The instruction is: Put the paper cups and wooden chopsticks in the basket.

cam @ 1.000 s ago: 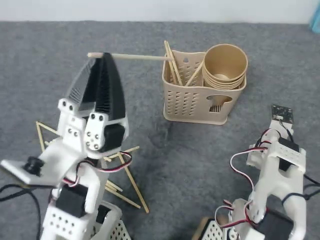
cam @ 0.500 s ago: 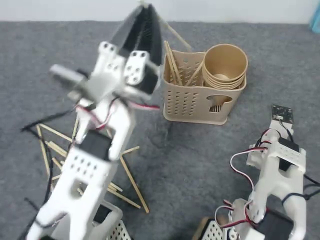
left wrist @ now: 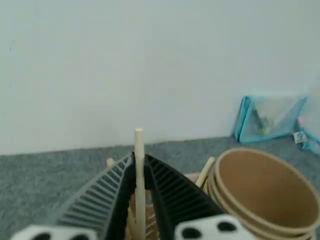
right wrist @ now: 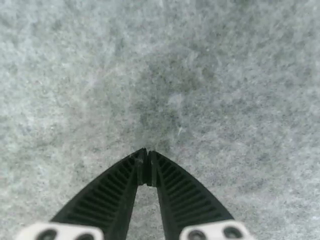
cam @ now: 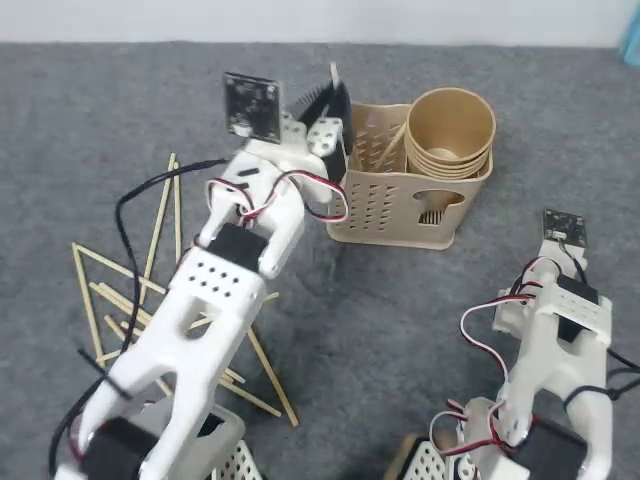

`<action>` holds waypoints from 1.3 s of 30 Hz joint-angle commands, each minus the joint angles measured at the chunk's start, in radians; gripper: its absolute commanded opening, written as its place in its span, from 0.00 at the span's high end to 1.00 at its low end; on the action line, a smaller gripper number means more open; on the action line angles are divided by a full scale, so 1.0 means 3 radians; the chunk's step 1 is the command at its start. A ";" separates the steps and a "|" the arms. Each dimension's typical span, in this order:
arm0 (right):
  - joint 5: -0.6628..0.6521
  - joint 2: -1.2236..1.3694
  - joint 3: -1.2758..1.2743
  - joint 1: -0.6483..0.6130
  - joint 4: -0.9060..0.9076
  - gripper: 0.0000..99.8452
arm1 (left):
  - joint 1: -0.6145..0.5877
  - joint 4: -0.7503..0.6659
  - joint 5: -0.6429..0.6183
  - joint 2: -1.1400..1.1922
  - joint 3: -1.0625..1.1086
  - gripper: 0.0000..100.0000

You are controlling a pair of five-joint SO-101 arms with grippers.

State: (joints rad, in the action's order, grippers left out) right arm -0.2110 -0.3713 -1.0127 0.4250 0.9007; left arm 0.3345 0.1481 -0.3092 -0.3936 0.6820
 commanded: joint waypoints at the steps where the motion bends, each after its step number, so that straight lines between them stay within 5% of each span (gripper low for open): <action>1: -0.0051 -0.0156 0.0015 -0.0013 -0.0043 0.99 | 0.0005 0.0020 -0.0005 0.0128 0.0064 0.99; 10: -0.0031 -0.0151 0.0015 -0.0018 -0.0069 0.99 | -0.0026 0.0041 -0.0005 0.0174 0.0095 0.96; 18: -0.0026 -0.0146 0.0015 -0.0013 -0.0069 0.99 | -0.0164 0.0711 -0.0020 -0.0373 0.0125 0.57; 23: -0.0026 -0.0146 0.0015 -0.0008 -0.0049 0.99 | -0.0460 0.1125 -0.0010 -0.1105 0.0105 0.62; 30: -0.0026 -0.0141 0.0015 -0.0008 -0.0043 0.99 | -0.1207 0.2317 -0.0005 -0.2153 -0.0253 0.74; 39: -0.0026 -0.0217 -0.0077 -0.0008 -0.0038 0.99 | -0.2148 0.3074 -0.0005 -0.2419 -0.0509 0.87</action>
State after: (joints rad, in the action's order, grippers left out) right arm -0.2110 -0.3713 -1.0372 0.4250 0.8976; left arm -0.2240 1.0334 -0.3030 -1.1086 0.5700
